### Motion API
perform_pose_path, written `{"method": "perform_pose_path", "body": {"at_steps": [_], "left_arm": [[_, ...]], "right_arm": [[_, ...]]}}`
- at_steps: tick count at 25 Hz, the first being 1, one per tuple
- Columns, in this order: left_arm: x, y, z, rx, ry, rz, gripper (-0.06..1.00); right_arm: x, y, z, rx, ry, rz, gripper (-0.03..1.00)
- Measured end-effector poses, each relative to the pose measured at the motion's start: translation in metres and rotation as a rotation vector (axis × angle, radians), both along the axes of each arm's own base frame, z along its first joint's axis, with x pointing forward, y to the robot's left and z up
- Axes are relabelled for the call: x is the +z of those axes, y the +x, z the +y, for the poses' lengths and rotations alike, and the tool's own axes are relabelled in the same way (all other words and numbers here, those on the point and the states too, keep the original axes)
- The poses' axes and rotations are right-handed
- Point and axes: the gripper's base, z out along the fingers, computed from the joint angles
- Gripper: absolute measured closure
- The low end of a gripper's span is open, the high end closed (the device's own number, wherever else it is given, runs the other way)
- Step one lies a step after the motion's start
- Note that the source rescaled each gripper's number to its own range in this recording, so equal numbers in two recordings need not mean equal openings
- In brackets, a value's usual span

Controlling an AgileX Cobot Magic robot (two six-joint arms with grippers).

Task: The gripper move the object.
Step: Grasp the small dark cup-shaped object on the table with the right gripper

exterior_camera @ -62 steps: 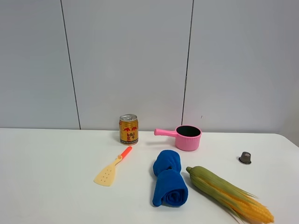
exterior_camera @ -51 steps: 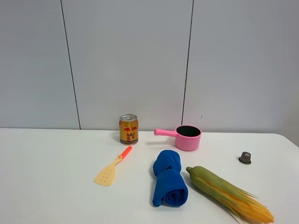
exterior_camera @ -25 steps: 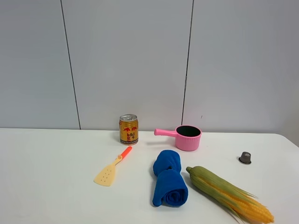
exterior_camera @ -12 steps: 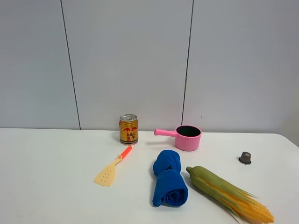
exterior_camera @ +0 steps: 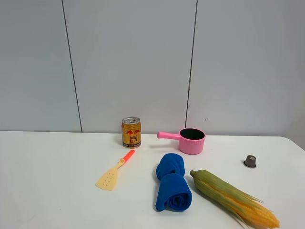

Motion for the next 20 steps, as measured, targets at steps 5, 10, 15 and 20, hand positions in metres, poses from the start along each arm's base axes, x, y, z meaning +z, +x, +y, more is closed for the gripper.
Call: {"method": "perform_pose_path", "body": {"at_steps": [5,10,15,20], "left_arm": [[0.000,0.000,0.000,0.000,0.000,0.000,-0.06],[0.000,0.000,0.000,0.000,0.000,0.000,-0.06],[0.000,0.000,0.000,0.000,0.000,0.000,-0.06],[0.000,0.000,0.000,0.000,0.000,0.000,-0.06]], "right_arm": [[0.052,0.017,-0.005,-0.023,-0.033,0.008,0.11],[0.098,0.073,-0.012,-0.029,-0.067,0.128,0.11],[0.123,0.153,-0.019,-0.023,-0.057,0.257,0.11],[0.115,0.245,-0.027,-0.015,-0.049,0.377,0.11]]}}
